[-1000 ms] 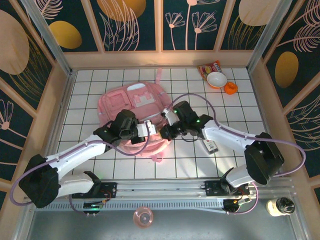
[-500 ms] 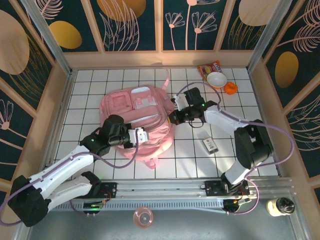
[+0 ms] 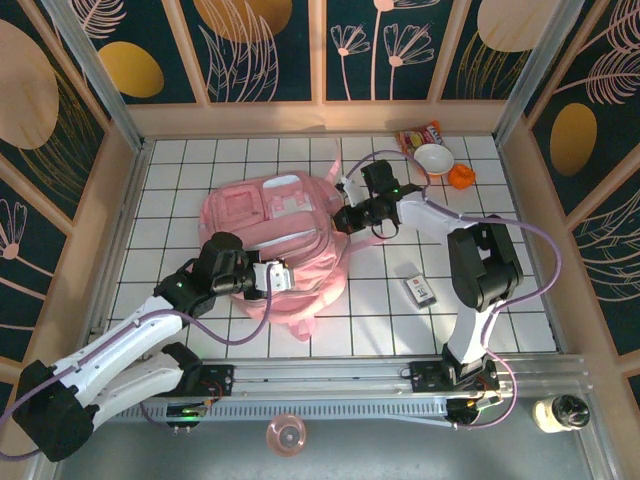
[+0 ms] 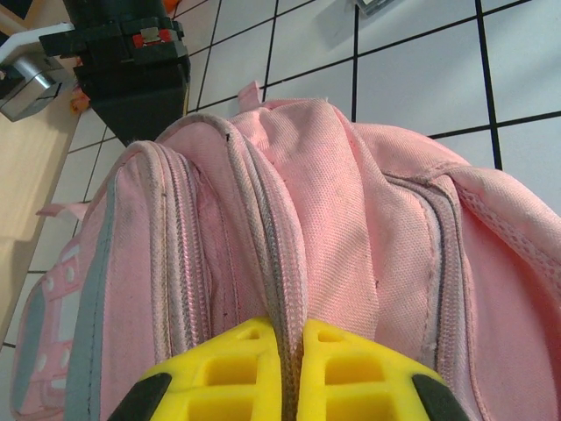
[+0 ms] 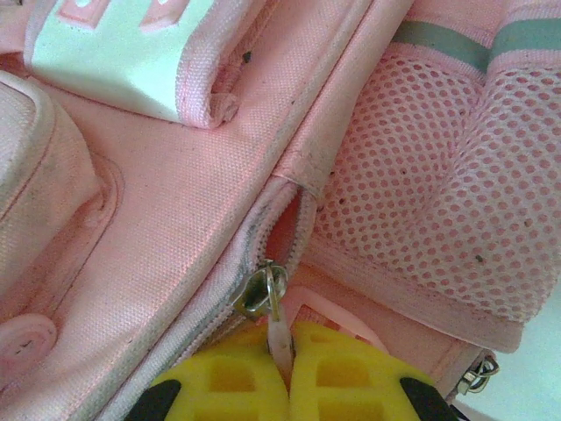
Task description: Pack books, pencil case, and school supplies into a backpack
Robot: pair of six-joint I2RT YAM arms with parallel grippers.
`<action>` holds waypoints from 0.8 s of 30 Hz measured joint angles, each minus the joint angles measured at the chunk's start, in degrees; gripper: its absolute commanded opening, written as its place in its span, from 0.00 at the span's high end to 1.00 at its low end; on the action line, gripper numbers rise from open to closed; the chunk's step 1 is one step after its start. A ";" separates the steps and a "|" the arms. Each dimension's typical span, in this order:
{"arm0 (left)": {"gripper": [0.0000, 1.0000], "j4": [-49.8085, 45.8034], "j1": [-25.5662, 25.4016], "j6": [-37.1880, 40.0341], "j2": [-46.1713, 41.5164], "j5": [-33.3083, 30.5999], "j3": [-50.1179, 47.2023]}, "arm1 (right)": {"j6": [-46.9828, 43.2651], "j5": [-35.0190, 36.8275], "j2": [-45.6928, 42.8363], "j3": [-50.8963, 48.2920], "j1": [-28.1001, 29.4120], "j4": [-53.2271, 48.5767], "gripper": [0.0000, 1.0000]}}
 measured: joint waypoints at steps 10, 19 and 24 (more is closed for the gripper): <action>1.00 3.69 -0.28 -0.85 -0.61 -2.27 -2.23 | 0.48 0.59 -7.48 -9.62 -2.19 5.33 1.00; 0.74 2.75 5.03 -0.31 -1.36 -1.92 -2.19 | 4.74 1.64 -19.17 -21.20 -2.01 12.09 1.00; 0.32 -5.88 6.29 -0.79 1.40 1.97 3.37 | 3.08 5.70 -18.27 -21.24 -1.42 11.98 1.00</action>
